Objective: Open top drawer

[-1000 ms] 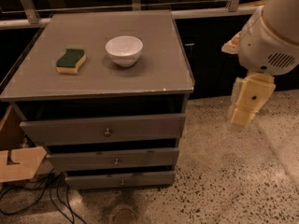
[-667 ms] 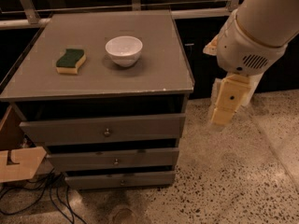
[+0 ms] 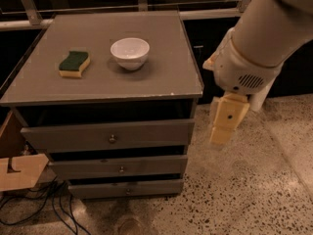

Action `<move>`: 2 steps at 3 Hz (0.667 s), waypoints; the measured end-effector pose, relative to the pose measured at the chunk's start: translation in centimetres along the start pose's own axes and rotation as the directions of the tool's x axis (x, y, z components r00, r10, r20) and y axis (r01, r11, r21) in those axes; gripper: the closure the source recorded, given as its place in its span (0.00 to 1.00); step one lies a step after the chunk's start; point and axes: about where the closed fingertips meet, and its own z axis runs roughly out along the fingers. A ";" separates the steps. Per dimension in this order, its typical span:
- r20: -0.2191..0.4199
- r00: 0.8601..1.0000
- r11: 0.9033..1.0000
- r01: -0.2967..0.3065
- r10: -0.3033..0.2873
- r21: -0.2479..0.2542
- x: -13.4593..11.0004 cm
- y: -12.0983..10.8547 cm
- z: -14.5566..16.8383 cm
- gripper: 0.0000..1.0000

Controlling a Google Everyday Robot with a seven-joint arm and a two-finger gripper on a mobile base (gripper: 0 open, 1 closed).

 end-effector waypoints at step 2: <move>0.004 0.998 0.997 0.066 -0.066 -0.048 -3.3 0.8 6.2 0.00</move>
Offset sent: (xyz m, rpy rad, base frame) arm 0.0247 0.0674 -0.0824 -0.0130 0.0542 0.1107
